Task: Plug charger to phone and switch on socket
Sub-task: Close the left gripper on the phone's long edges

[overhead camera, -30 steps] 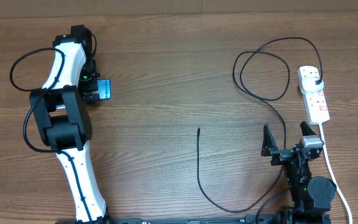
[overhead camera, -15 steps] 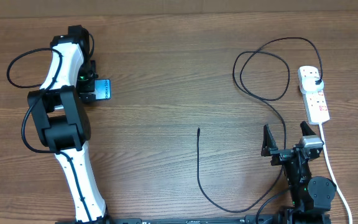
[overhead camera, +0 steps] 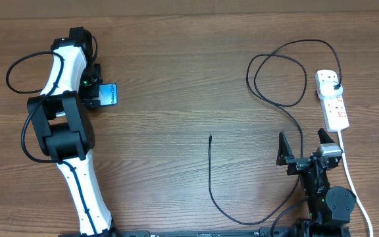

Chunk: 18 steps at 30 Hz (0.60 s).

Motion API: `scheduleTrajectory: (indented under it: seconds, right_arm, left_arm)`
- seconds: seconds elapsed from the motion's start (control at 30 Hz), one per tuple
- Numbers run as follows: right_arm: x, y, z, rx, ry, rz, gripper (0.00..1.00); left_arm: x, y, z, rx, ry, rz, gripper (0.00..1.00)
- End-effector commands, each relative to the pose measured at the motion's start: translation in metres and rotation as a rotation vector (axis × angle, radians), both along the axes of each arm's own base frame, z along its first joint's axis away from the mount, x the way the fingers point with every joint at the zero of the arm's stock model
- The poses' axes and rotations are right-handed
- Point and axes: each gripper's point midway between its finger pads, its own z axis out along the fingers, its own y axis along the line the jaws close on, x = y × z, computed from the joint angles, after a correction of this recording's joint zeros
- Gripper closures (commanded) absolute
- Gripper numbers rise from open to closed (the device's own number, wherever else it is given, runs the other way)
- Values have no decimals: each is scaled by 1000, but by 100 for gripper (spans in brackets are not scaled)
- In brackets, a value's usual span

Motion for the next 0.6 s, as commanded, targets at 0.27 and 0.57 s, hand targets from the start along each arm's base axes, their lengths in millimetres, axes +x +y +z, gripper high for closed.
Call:
scheduleTrajectory:
  seconds: [0.27, 0.57]
  right_arm:
    - [0, -1, -2, -5, -4, -5, 0]
    - [0, -1, -2, -5, -4, -5, 0]
  left_arm:
    - [-33, -14, -43, -79, 115, 76, 0]
    - [-33, -13, -43, -79, 114, 77, 0]
